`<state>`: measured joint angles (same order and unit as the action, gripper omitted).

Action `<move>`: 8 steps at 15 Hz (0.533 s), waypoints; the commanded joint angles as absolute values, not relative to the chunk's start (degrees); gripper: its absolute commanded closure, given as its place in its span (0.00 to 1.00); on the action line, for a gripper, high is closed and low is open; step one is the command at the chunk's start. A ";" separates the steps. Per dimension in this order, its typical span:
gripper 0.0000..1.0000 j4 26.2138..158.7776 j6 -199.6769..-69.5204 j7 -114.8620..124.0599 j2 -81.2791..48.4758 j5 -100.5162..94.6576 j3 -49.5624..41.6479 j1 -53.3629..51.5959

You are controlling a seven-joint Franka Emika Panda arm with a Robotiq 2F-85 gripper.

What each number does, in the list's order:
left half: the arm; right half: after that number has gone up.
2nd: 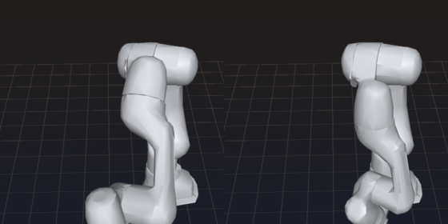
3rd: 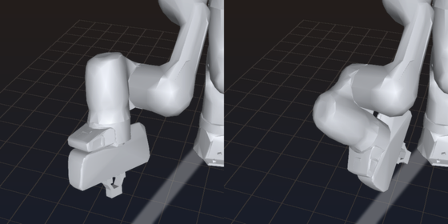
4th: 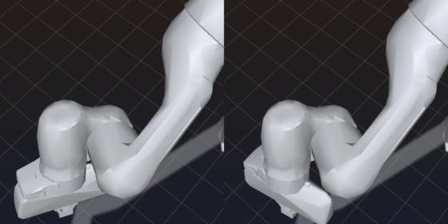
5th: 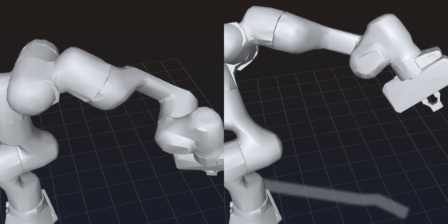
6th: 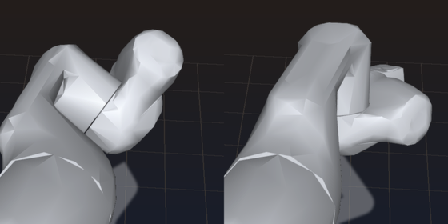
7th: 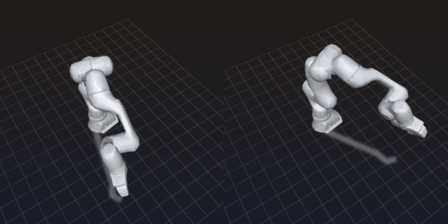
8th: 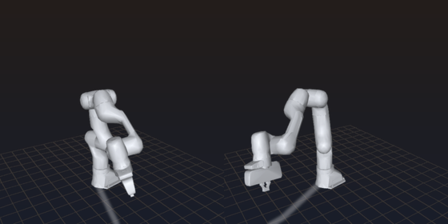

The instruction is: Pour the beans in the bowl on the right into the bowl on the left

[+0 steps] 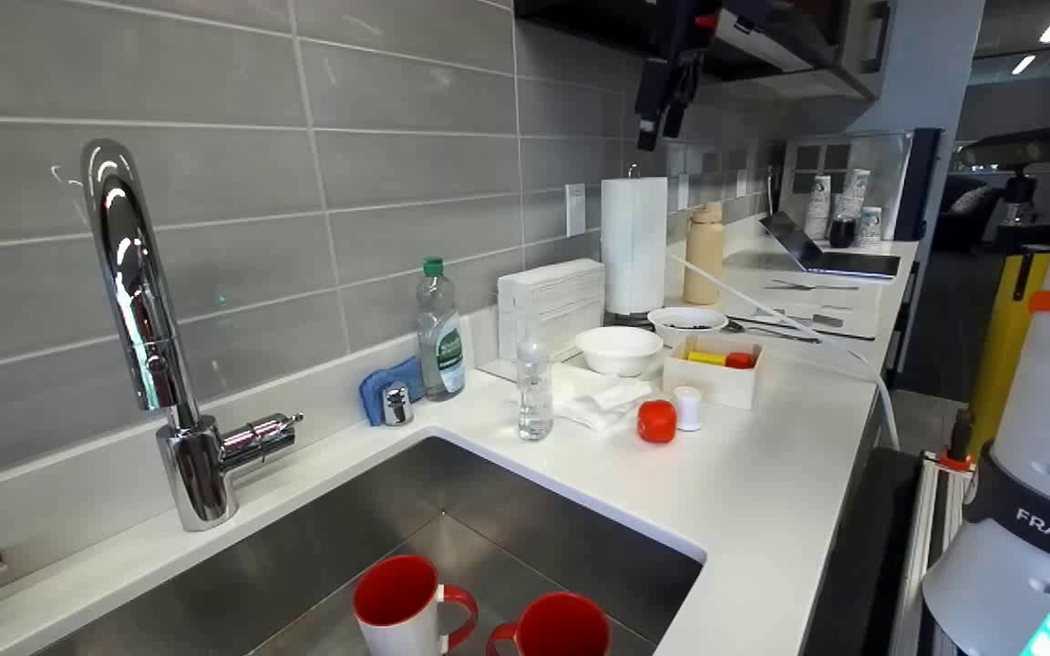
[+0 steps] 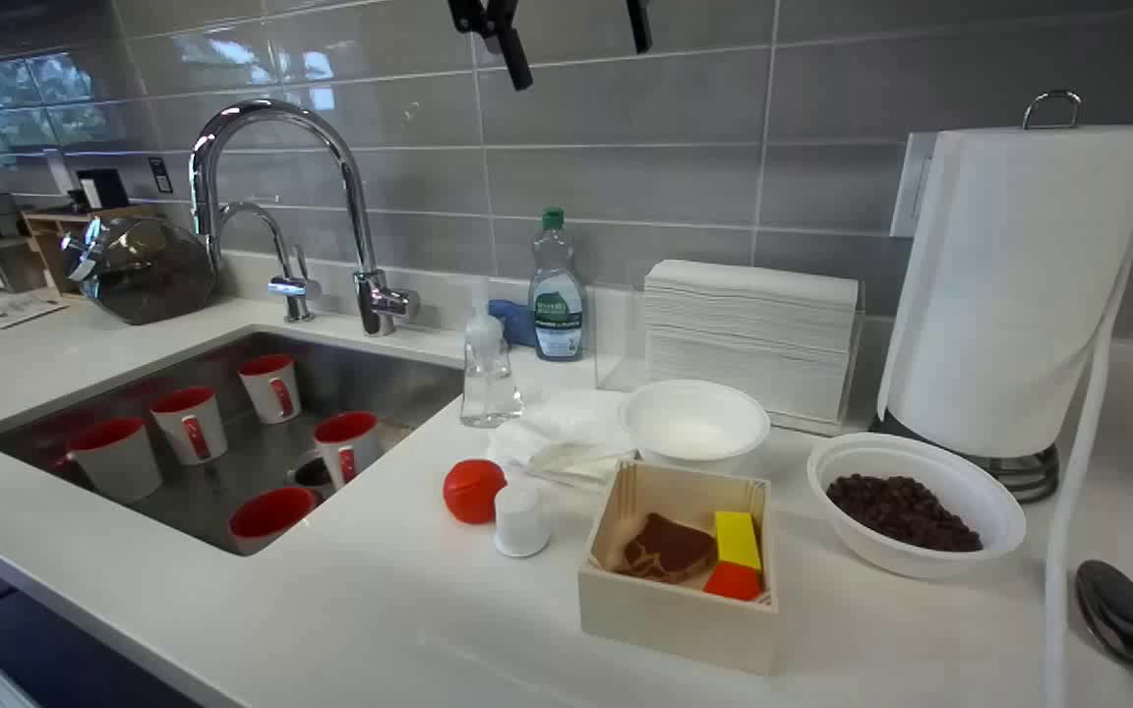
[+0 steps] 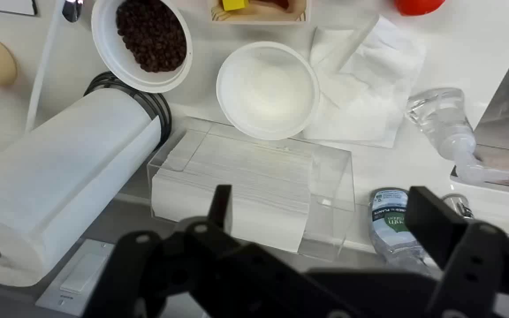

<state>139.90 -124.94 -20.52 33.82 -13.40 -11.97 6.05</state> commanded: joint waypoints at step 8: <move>0.00 139.61 -125.24 -23.46 33.16 -13.96 -12.71 5.82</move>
<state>139.85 -124.94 -20.52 33.82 -13.40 -11.96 6.05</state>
